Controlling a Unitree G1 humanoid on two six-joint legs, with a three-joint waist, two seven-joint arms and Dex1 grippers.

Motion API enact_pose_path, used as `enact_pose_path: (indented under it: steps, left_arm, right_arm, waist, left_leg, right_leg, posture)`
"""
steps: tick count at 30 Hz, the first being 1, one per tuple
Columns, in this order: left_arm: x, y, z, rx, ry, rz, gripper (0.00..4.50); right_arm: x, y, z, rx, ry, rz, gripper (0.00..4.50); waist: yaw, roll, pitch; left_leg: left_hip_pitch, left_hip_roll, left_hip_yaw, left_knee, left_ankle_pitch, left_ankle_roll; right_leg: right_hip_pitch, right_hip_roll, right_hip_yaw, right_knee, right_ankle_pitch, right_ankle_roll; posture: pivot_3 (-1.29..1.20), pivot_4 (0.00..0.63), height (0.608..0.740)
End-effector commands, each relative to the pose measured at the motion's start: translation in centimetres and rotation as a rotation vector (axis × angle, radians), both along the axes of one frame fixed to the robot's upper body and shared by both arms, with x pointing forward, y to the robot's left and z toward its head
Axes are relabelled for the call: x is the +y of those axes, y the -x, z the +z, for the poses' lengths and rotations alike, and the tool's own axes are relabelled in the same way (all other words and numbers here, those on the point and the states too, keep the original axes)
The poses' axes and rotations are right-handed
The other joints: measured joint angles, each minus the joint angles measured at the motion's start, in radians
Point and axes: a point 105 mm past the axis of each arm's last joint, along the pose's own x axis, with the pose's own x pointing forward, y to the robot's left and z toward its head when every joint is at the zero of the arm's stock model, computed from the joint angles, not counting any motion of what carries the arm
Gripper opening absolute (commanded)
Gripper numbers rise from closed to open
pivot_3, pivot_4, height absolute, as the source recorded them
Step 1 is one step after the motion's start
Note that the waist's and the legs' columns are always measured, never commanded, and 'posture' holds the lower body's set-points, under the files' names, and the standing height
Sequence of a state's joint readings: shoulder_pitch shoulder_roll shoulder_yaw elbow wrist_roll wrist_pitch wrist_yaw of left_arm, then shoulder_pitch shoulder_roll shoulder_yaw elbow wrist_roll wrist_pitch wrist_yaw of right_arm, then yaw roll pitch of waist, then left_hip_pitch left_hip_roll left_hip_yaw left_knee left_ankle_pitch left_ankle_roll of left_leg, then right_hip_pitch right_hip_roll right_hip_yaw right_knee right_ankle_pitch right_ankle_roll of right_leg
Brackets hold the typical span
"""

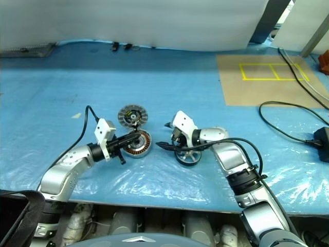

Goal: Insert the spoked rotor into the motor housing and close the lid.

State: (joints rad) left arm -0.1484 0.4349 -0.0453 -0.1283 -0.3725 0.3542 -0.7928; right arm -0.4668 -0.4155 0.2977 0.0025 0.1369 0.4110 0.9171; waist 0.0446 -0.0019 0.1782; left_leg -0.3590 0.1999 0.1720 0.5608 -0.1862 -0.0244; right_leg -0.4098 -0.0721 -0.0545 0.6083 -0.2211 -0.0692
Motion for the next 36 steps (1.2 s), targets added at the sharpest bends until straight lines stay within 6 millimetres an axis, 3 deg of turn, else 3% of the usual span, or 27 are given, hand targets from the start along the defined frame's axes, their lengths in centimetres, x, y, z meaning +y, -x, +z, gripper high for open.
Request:
enact_pose_path:
  steps: [1,12,19,27,32,36]
  left_arm:
    - [0.2,0.2,-0.3,-0.009,-0.032,-0.008,0.04]
    - [0.7,-1.2,-1.3,-0.023,-0.034,0.087,0.04]
    - [-0.3,-0.1,-2.2,0.023,-0.028,0.029,0.04]
    - [-0.3,1.3,0.2,-0.052,0.044,-0.063,0.04]
    - [-0.4,1.5,2.7,-0.163,0.081,-0.066,0.04]
    - [-0.5,2.2,3.2,-0.205,0.079,-0.072,0.04]
  right_arm:
    - [0.4,-0.1,1.0,-0.049,-0.009,0.019,4.19]
    - [0.3,-0.2,1.0,-0.048,-0.009,0.014,4.19]
    - [0.2,0.1,0.9,-0.035,-0.007,0.02,4.19]
    - [0.0,0.5,2.6,0.022,-0.108,0.025,4.19]
    - [-1.1,0.7,3.0,0.016,-0.052,0.042,4.19]
    - [-2.4,0.5,4.1,0.017,-0.019,0.048,4.19]
  waist:
    - [0.0,0.0,0.0]
    - [0.0,0.0,0.0]
    - [0.001,0.0,0.0]
    - [0.003,0.0,0.0]
    - [0.004,0.0,0.0]
    - [0.001,0.0,0.0]
  left_leg:
    - [0.0,0.0,0.0,0.0,0.0,0.0]
    - [0.0,0.0,0.0,0.0,0.0,0.0]
    - [0.0,0.0,0.0,0.0,0.0,0.0]
    - [0.0,0.0,0.0,0.0,0.0,0.0]
    - [0.0,0.0,0.0,0.0,0.0,0.0]
    - [0.0,0.0,0.0,0.0,0.0,0.0]
  right_leg:
    - [0.0,0.0,0.0,0.0,0.0,0.0]
    - [0.001,0.0,0.0,0.0,0.0,0.0]
    - [0.001,0.0,0.0,0.0,0.0,0.0]
    - [0.0,0.0,0.0,0.0,0.0,0.0]
    - [0.001,0.0,0.0,0.0,0.0,0.0]
    - [0.001,0.0,0.0,0.0,0.0,0.0]
  posture:
    - [0.0,0.15,0.74]
    - [0.0,0.15,0.74]
    - [0.0,0.15,0.74]
    - [0.0,0.15,0.74]
    - [0.0,0.15,0.74]
    - [0.0,0.15,0.74]
